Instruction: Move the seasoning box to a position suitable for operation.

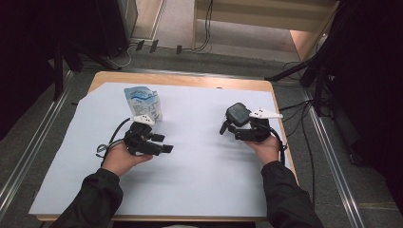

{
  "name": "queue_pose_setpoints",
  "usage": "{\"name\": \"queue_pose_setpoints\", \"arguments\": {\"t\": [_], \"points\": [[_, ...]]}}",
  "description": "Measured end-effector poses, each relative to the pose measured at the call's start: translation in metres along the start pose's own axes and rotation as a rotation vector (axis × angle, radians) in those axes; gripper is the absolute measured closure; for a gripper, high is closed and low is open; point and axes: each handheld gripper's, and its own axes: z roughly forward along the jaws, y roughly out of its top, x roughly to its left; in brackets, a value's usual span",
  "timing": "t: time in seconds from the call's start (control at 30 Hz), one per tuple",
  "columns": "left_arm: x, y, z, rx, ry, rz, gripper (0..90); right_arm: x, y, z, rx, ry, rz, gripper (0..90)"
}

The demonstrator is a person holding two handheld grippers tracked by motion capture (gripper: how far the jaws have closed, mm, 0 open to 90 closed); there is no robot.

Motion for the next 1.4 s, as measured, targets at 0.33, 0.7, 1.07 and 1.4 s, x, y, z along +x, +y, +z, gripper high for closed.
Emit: {"name": "queue_pose_setpoints", "arguments": {"t": [0.33, 0.7, 1.07, 1.4], "points": [[0.004, 0.006, 0.004, 0.010, -0.009, 0.001, 37.7, 0.024, -0.001, 0.001, 0.003, 0.045, -0.012, 16.4], [0.006, 0.008, 0.001, -0.002, -0.001, 0.000, 38.2, 0.063, -0.002, 0.020, 0.026, 0.117, -0.057, 16.4], [0.005, 0.003, -0.003, -0.009, 0.010, -0.004, 38.2, 0.093, -0.004, 0.039, 0.055, 0.181, -0.096, 16.4], [0.004, -0.002, -0.006, -0.011, 0.015, -0.009, 38.2, 0.117, -0.011, 0.055, 0.078, 0.210, -0.179, 16.4]]}}
